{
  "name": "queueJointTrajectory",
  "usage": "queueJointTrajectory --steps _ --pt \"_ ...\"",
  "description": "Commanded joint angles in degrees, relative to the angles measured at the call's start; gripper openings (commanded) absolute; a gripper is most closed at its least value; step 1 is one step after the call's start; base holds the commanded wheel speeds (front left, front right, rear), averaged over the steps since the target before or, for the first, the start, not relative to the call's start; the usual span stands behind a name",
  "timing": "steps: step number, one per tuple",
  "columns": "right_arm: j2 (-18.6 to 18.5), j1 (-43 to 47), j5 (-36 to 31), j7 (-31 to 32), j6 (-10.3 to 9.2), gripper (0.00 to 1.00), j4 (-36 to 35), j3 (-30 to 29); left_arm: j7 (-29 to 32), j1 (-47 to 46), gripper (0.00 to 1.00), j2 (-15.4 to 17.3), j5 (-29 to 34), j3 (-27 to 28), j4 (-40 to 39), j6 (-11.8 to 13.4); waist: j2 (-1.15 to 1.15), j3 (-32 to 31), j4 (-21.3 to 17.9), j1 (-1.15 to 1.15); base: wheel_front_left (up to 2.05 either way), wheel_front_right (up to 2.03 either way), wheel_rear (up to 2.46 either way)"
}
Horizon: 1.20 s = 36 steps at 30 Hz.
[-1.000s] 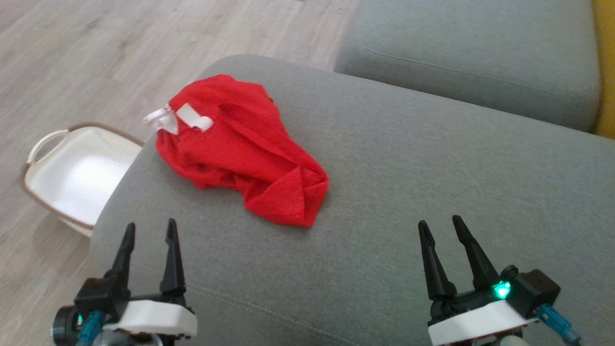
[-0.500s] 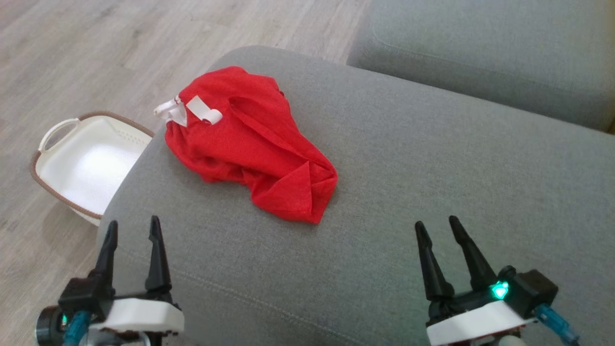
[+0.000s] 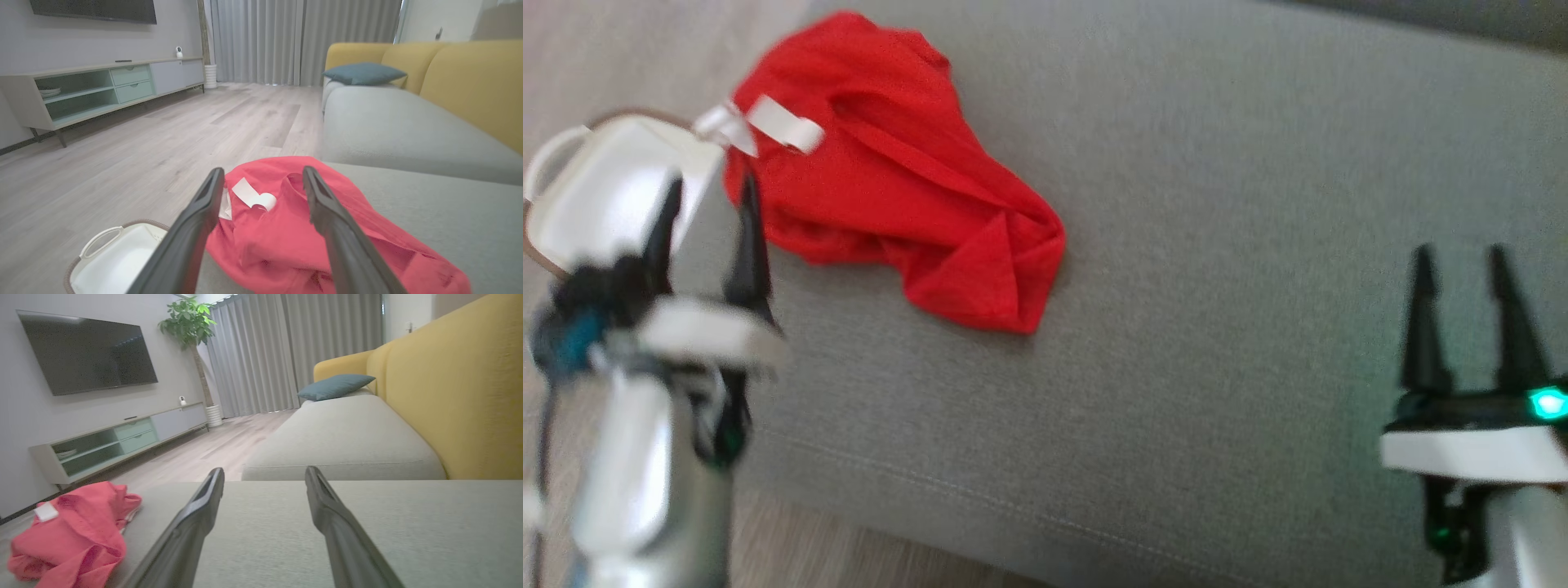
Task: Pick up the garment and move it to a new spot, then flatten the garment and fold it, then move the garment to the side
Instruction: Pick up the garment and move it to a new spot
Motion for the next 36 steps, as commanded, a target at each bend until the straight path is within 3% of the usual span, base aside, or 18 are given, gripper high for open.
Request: queueJointTrajectory --steps 1,5,12,20,21,25,29,36 --pt "-0.4 -1.6 -0.7 -0.6 0.23 1.00 -2.6 -0.2 1.5 -5.7 1.00 3.1 0.0 1.0 0.2 -0.7 0.00 5.6 -2.4 0.00 0.00 0.00 0.00" --pt "-0.4 -2.3 -2.1 -0.6 0.23 1.00 -4.9 -3.2 8.3 -15.3 1.00 7.2 -1.3 -2.1 8.0 -2.1 0.00 9.2 -3.9 0.00 0.00 0.00 0.00" --pt "-0.4 -3.3 -3.0 -0.6 0.23 1.00 -6.7 -3.1 15.5 -27.1 1.00 12.4 -5.8 -8.9 20.3 -2.5 0.00 12.7 -6.3 0.00 0.00 0.00 0.00" --pt "-0.4 -3.9 -3.2 -0.6 0.23 1.00 -7.4 -1.5 16.3 -33.4 1.00 15.5 -10.6 -14.2 29.4 -2.5 0.00 14.2 -8.1 0.00 0.00 0.00 0.00" --pt "-0.4 -4.0 -3.1 -0.6 0.23 1.00 -7.4 -1.5 15.9 -33.9 0.00 15.7 -11.0 -14.4 30.3 -2.5 0.00 14.2 -8.3 0.00 0.00 0.00 0.00" --pt "-0.4 -4.3 -2.8 -0.6 0.23 1.00 -6.9 -1.3 11.7 -35.3 0.00 16.4 -11.2 -14.1 32.9 -2.4 0.00 13.6 -9.0 0.00 0.00 0.00 0.00" --pt "-0.4 -4.7 -1.9 -0.6 0.23 1.00 -5.9 -0.1 3.4 -35.8 0.00 16.9 -10.6 -13.3 32.6 -0.8 0.00 10.9 -9.8 0.00 0.00 0.00 0.00" --pt "-0.4 -4.7 0.2 -0.6 0.23 1.00 -3.7 4.2 -1.7 -33.6 0.00 18.3 -9.2 -11.7 23.0 0.8 0.00 4.5 -12.3 0.00 0.00 0.00 0.00"
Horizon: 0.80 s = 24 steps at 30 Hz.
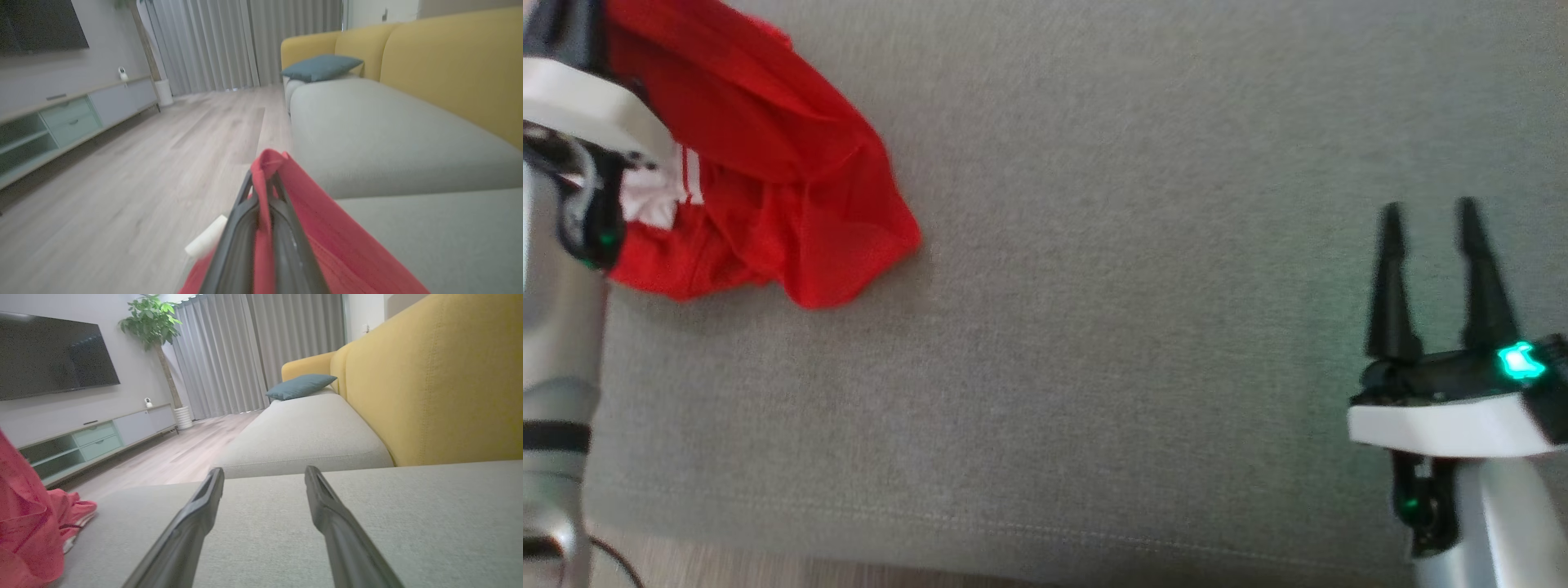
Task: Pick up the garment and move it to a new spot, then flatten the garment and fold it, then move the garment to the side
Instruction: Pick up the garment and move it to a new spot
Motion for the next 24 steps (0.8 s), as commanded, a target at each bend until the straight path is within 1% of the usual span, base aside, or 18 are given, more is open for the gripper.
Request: queueJointTrajectory --steps 1,2,6,10,13,18,21,22,24 --pt "-0.3 -0.5 0.6 -0.5 0.23 1.00 -1.3 2.7 -0.6 0.0 0.00 4.5 0.9 2.8 -5.0 0.9 0.00 -3.5 -2.3 0.00 0.00 0.00 0.00" --pt "-0.3 -0.5 0.6 -0.5 0.23 1.00 -1.3 2.7 -0.6 0.0 0.00 4.5 0.9 2.8 -5.0 0.9 0.00 -3.5 -2.3 0.00 0.00 0.00 0.00" --pt "-0.3 0.2 2.4 -0.5 0.23 1.00 -0.5 4.6 -0.7 3.2 0.00 5.3 2.0 4.6 -16.5 2.3 0.00 -6.7 -3.9 0.00 0.00 0.00 0.00" --pt "-0.3 1.1 3.6 -0.5 0.23 1.00 0.2 6.2 -0.7 5.6 0.00 4.6 2.1 4.5 -25.2 2.7 0.00 -9.7 -5.3 0.00 0.00 0.00 0.00" --pt "-0.3 1.5 4.2 -0.5 0.23 1.00 0.2 7.1 0.9 6.6 0.00 3.5 1.8 3.2 -30.6 2.8 0.00 -11.4 -6.4 0.00 0.00 0.00 0.00" --pt "-0.3 1.5 5.0 -0.5 0.23 1.00 -0.3 7.7 5.9 7.2 0.00 0.8 1.4 -0.2 -38.3 3.2 0.00 -12.7 -8.6 0.00 0.00 0.00 0.00" --pt "-0.3 1.3 5.2 -0.5 0.23 1.00 -0.6 7.5 8.5 6.7 0.00 -0.9 1.2 -2.3 -41.1 3.2 0.00 -12.6 -10.2 0.00 0.00 0.00 0.00" --pt "-0.3 0.9 5.4 -0.5 0.23 1.00 -0.8 7.4 9.9 6.1 0.00 -2.1 1.2 -3.7 -42.3 3.2 0.00 -12.2 -11.7 0.00 0.00 0.00 0.00" --pt "-0.3 0.5 5.6 -0.5 0.23 1.00 -1.0 7.4 11.1 5.4 0.00 -3.3 1.2 -5.0 -43.0 3.3 0.00 -11.7 -13.3 0.00 0.00 0.00 0.00"
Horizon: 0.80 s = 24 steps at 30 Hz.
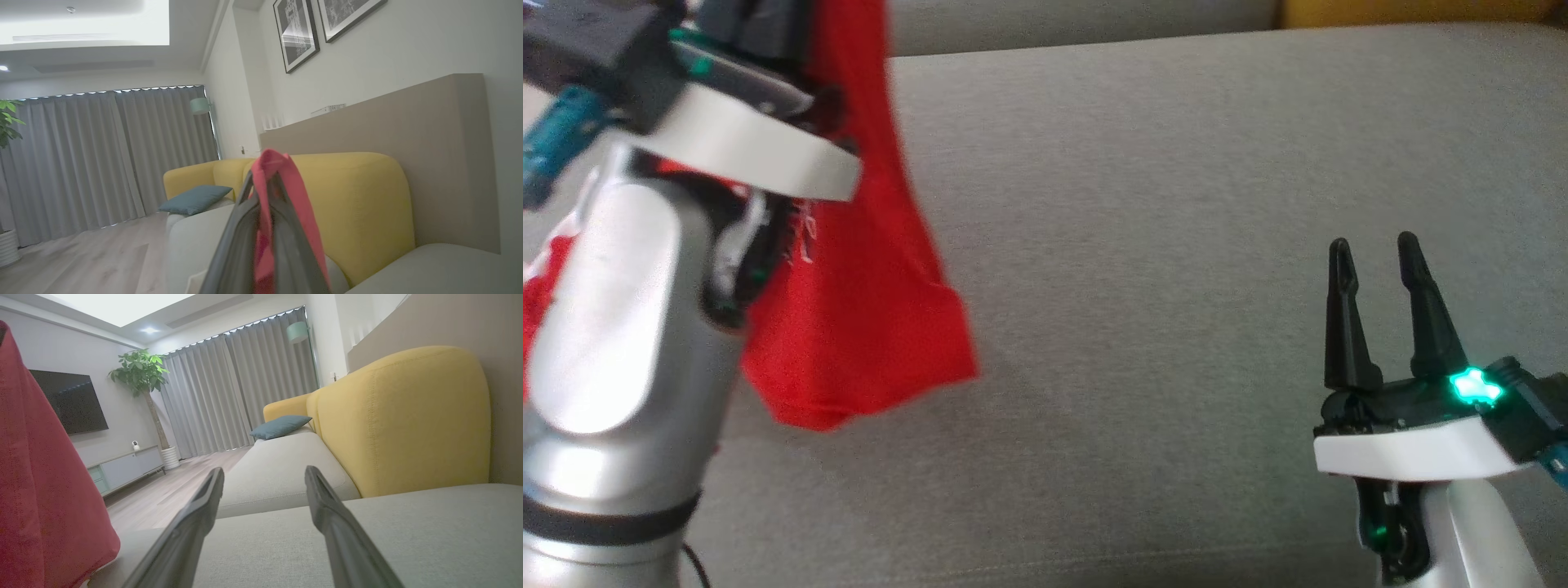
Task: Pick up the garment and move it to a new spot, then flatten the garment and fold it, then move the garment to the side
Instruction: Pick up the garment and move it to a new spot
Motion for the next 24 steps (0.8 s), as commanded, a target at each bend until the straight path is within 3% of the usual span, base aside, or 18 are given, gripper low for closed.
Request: queueJointTrajectory --steps 1,9,16,24 --pt "-0.3 -2.2 0.8 -0.5 0.23 1.00 -2.4 1.6 0.9 -3.8 0.00 0.7 -0.1 0.9 -2.2 0.2 0.00 1.1 -2.8 0.00 0.00 0.00 0.00" --pt "-0.3 -5.1 3.1 -0.5 0.23 1.00 -4.0 5.2 2.3 -7.9 0.00 -4.8 1.1 -4.9 2.1 -0.2 0.00 5.2 -12.3 0.00 0.00 0.00 0.00" --pt "-0.3 -7.4 6.5 -0.5 0.23 1.00 -5.8 9.5 -1.7 -16.1 0.00 -9.6 2.6 -7.6 14.7 -0.8 0.00 9.6 -22.0 0.00 0.00 0.00 0.00" --pt "-0.3 -7.9 8.5 -0.5 0.23 1.00 -6.3 11.2 -8.7 -24.1 0.00 -12.3 1.9 -8.7 28.9 -1.0 0.00 11.9 -26.8 0.00 0.00 0.00 0.00"
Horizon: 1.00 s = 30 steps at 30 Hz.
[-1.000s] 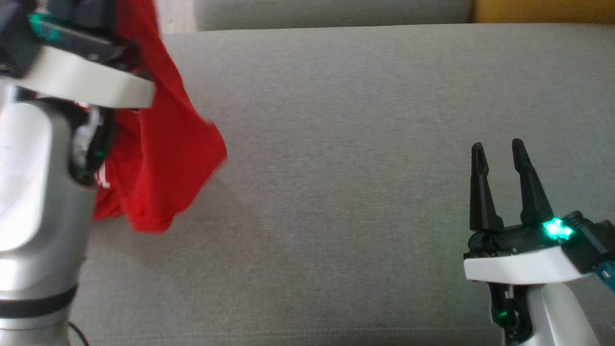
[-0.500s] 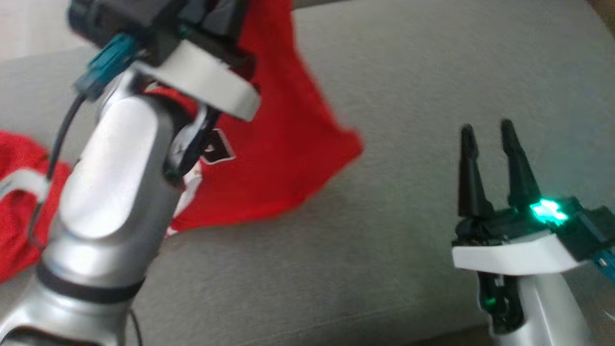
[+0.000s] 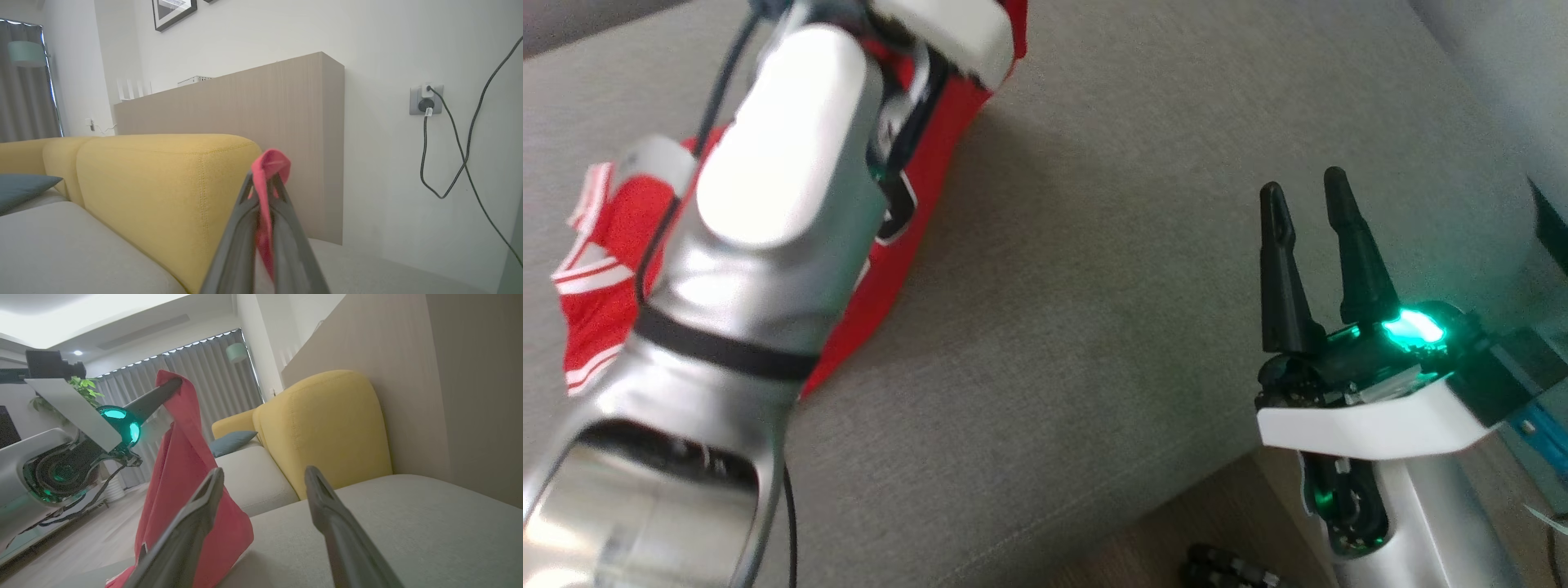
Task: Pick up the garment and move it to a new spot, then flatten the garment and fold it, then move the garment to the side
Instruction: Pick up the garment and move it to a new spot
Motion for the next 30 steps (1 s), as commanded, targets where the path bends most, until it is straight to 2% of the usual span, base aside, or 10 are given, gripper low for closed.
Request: queueJointTrajectory --steps 1,3,4,5,11,16,19,24,30 --pt "-0.3 -1.8 0.5 -0.5 0.23 1.00 -2.2 1.2 -0.9 -4.8 0.00 0.7 -0.5 1.7 -1.1 0.1 0.00 2.0 -1.9 0.00 0.00 0.00 0.00" --pt "-0.3 -1.8 0.6 -0.5 0.23 1.00 -2.2 1.0 -1.9 -6.8 0.00 0.4 -0.9 1.2 1.5 -0.1 0.00 2.3 -1.8 0.00 0.00 0.00 0.00" --pt "-0.3 -1.8 0.6 -0.5 0.23 1.00 -2.2 0.9 -2.2 -7.5 0.46 0.3 -0.8 0.6 2.8 -0.3 0.00 2.5 -1.6 0.00 0.00 0.00 0.00" --pt "-0.3 -1.8 0.5 -0.5 0.23 1.00 -2.1 0.8 -2.3 -7.9 1.00 0.2 -0.8 -0.1 4.4 -0.6 0.00 2.6 -1.3 0.00 0.00 0.00 0.00" --pt "-0.3 -2.5 0.1 -0.5 0.23 1.00 -1.9 -0.4 -2.7 -8.6 1.00 0.1 -2.5 -2.2 8.8 -1.7 0.00 2.8 2.1 0.00 0.00 0.00 0.00" --pt "-0.3 -2.7 -1.6 -0.5 0.23 1.00 -1.3 -2.0 -2.8 -6.9 1.00 0.3 -2.6 -1.7 7.8 -2.0 0.00 1.8 6.8 0.00 0.00 0.00 0.00" --pt "-0.3 -2.6 -2.9 -0.5 0.23 1.00 -0.8 -3.3 -2.8 -4.7 1.00 1.6 -2.3 -0.3 6.1 -1.8 0.00 0.3 10.1 0.00 0.00 0.00 0.00" --pt "-0.3 -1.4 -5.4 -0.5 0.23 1.00 0.6 -5.7 -2.8 3.2 1.00 4.9 -2.3 3.6 0.5 -0.5 0.00 -3.2 16.3 0.00 0.00 0.00 0.00" --pt "-0.3 1.7 -9.4 -0.5 0.23 1.00 2.5 -7.6 -2.8 19.8 1.00 7.8 -4.4 9.7 -8.3 1.2 0.00 -7.6 23.2 0.00 0.00 0.00 0.00"
